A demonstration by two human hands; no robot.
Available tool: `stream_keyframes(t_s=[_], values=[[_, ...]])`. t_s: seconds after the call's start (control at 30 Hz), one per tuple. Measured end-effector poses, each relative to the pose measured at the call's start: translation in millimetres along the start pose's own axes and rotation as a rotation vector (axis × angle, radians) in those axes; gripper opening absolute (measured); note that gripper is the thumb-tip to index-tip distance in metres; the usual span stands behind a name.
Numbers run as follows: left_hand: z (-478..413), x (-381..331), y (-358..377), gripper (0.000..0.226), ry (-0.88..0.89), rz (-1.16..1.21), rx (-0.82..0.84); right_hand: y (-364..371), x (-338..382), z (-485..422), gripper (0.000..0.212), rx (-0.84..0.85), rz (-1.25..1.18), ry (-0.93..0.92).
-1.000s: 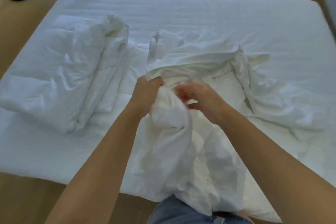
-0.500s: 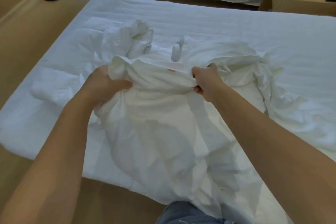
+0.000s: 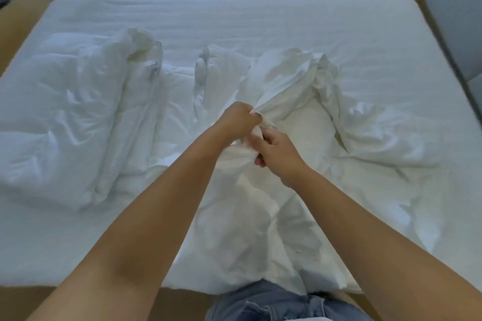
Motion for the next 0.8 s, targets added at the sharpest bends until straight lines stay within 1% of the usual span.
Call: stream_keyframes(t_s=[0.13,0.27,0.33,0.37,0.4,0.47,0.5,0.53,0.57,0.6,0.63,0.67,0.7,0.73,0.77,0.8], values=[[0.8,8.3,14.0,0.028,-0.039,0.465,0.108,-12.2,-6.6,4.5,0.024,-0.111,-0.093,-0.014],[0.9,20.3,11.6,0.026,-0.082,0.894,0.092,-13.3,-18.9,9.8,0.022,-0.200,-0.269,0.055],[1.7,24.8,13.8,0.025,-0.100,1.004,0.120,-15.0,-27.0,13.1,0.024,-0.288,-0.372,0.115],[0.8,27.5,14.5,0.023,-0.112,1.033,0.105,-15.6,-30.5,13.4,0.024,-0.319,-0.502,0.147],[-0.4,30.9,13.9,0.020,-0.141,1.064,0.061,-14.9,-33.0,12.3,0.023,-0.325,-0.700,0.189],[-2.5,39.7,11.0,0.018,-0.221,1.127,-0.055,-10.2,-34.4,9.9,0.026,-0.263,-1.143,0.264],[-4.0,43.0,9.4,0.020,-0.242,1.131,-0.090,-8.7,-32.7,8.4,0.028,-0.215,-1.264,0.274],[-4.0,43.1,8.1,0.024,-0.239,1.105,-0.088,-9.7,-29.6,7.7,0.031,-0.162,-1.286,0.267],[-2.4,41.1,7.6,0.032,-0.222,1.028,-0.053,-12.7,-27.0,7.8,0.037,-0.112,-1.213,0.251],[-1.0,38.3,8.6,0.041,-0.206,0.879,0.000,-16.5,-25.7,8.4,0.049,-0.068,-1.057,0.239],[1.5,35.5,11.7,0.047,-0.193,0.677,0.057,-18.6,-25.9,10.1,0.061,-0.036,-0.855,0.248],[3.6,33.3,14.9,0.045,-0.176,0.447,0.093,-18.4,-26.1,12.0,0.064,-0.009,-0.656,0.269],[3.6,31.7,16.8,0.036,-0.148,0.228,0.105,-17.9,-26.7,12.9,0.056,0.002,-0.498,0.298],[2.5,30.1,15.6,0.027,-0.129,0.063,0.075,-19.4,-27.3,12.0,0.040,-0.012,-0.408,0.317],[0.0,31.1,9.8,0.022,-0.132,-0.020,0.010,-24.3,-27.9,9.9,0.024,-0.060,-0.396,0.325],[-3.9,35.1,-2.0,0.023,-0.151,0.008,-0.080,-33.9,-28.5,7.0,0.015,-0.128,-0.465,0.319]])
Point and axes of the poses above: each hand's wrist, its own z-axis away from the middle knuckle, its own y-axis out of the palm, x = y × z, the point moved 6 cm from there along -z, towards the middle knuckle, and after that the axes turned 3 degrees about x, right-handed, at the moved point
